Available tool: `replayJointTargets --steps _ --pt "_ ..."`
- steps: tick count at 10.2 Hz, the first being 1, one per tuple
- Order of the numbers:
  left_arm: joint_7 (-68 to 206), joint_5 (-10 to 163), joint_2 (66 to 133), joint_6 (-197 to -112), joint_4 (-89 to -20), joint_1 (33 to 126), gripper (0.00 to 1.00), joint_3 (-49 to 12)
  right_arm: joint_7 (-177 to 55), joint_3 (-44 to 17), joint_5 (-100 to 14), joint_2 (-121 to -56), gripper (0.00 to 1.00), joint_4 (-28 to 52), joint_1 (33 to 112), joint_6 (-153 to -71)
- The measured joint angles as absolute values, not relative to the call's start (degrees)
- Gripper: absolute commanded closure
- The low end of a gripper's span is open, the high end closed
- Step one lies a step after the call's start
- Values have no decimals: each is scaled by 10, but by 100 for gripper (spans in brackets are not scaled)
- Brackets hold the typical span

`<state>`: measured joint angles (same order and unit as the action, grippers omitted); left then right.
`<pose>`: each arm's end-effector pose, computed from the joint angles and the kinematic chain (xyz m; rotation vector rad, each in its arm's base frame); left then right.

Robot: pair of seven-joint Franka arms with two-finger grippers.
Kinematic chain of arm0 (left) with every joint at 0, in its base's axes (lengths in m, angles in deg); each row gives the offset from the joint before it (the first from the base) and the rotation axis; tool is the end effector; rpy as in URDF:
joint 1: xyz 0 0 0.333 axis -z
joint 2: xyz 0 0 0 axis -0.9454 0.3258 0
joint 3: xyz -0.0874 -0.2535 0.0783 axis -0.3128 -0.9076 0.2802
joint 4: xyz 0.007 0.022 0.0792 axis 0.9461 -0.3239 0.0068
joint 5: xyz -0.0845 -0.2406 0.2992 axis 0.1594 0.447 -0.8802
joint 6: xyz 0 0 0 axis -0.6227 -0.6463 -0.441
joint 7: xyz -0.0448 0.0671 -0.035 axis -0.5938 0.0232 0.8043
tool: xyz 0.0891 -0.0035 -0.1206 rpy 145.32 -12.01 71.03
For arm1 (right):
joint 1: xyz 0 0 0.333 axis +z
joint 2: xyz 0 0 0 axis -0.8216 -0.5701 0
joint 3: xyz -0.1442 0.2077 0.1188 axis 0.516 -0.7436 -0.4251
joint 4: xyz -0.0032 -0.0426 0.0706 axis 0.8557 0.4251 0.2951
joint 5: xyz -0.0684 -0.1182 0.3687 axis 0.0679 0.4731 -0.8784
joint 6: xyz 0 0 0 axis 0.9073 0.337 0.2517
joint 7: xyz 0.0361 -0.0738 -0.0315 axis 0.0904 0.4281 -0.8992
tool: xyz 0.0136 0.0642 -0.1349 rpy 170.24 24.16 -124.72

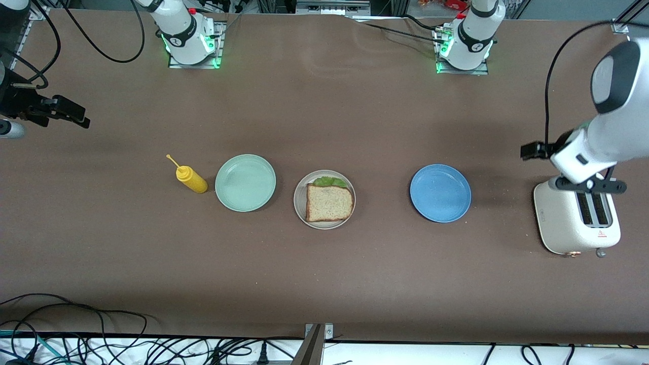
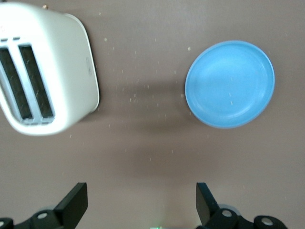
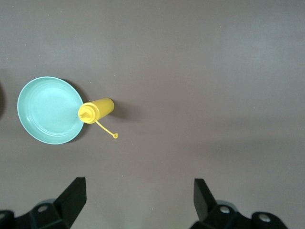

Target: Make sandwich on beige plate with both arms

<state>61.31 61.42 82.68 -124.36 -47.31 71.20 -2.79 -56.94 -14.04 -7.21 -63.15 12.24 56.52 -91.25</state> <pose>0.5649 -0.0084 0.4325 -3.0117 0.1138 0.3922 0.5453 -0.0337 0.4933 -3.1203 0.0726 0.0788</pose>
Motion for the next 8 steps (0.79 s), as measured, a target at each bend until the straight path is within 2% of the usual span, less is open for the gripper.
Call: replayJointTargets --steps 3,6,8 --pt "613 617 767 -1194 -459 715 0 -28 -561 -138 -72 -632 0 122 561 -912" --pt "613 617 762 -1186 -414 715 0 -28 -560 -133 -70 -634 0 122 560 -913" --pt "613 617 764 -1186 -410 716 0 -28 -558 -133 -70 -634 0 121 560 -913"
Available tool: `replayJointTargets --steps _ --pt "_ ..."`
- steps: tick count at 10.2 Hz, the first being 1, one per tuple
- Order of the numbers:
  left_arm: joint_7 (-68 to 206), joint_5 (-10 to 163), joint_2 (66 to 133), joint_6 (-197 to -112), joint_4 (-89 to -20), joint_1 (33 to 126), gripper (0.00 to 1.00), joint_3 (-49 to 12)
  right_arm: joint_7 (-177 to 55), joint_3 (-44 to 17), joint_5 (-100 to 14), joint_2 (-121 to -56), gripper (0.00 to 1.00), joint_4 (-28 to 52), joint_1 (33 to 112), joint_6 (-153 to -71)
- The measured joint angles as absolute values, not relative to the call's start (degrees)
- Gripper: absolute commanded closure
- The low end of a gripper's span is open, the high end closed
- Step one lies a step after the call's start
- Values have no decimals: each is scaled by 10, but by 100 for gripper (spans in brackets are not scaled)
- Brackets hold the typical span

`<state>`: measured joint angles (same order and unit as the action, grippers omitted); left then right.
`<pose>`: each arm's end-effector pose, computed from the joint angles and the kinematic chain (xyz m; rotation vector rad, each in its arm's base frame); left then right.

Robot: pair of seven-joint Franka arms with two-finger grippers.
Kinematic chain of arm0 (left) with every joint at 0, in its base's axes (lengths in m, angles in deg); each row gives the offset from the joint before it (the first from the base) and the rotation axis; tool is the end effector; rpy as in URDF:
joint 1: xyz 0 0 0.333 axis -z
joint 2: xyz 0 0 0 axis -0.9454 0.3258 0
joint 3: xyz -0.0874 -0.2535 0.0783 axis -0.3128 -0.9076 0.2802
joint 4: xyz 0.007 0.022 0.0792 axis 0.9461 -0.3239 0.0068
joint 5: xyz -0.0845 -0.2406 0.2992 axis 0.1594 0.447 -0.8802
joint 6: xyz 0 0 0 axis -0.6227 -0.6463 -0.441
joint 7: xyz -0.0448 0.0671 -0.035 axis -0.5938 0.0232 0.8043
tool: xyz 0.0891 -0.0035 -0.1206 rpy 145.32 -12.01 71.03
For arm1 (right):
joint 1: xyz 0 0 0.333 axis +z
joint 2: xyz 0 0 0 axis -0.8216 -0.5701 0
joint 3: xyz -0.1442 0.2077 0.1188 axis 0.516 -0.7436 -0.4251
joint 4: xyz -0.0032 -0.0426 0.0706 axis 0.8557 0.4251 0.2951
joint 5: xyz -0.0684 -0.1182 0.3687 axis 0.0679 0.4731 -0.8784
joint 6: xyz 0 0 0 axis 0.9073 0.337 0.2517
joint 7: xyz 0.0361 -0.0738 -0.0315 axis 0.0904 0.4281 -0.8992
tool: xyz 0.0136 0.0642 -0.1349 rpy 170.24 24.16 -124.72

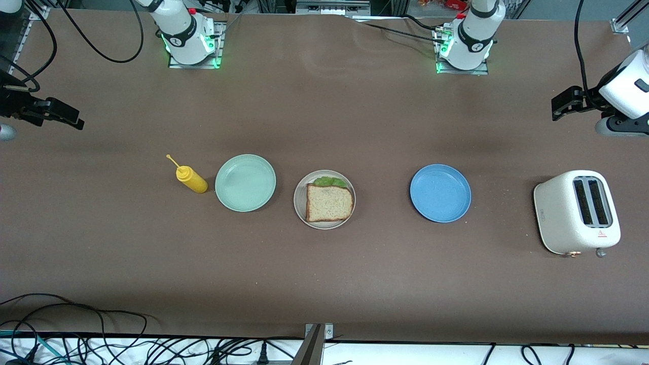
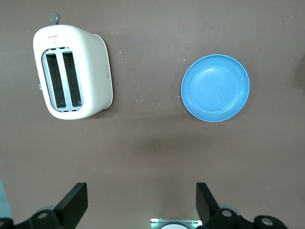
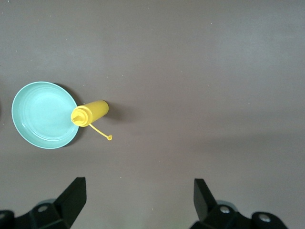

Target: Make sandwich on beige plate with both arms

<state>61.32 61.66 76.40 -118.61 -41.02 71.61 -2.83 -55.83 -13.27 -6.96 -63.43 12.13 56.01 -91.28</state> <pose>0.5446 -0.0122 0.5368 -3.0308 0.1005 0.2119 0.5454 -0.0466 0.4915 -3.1223 0.1372 0.0830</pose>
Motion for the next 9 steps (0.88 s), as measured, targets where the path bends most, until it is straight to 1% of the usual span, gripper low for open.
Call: replayJointTargets --steps 4,9 --pt "613 631 783 -1186 -410 718 0 -29 -558 -133 -69 -634 0 119 560 -913" --pt "613 648 784 -1186 -410 716 0 -28 -558 -135 -69 -633 0 112 560 -913"
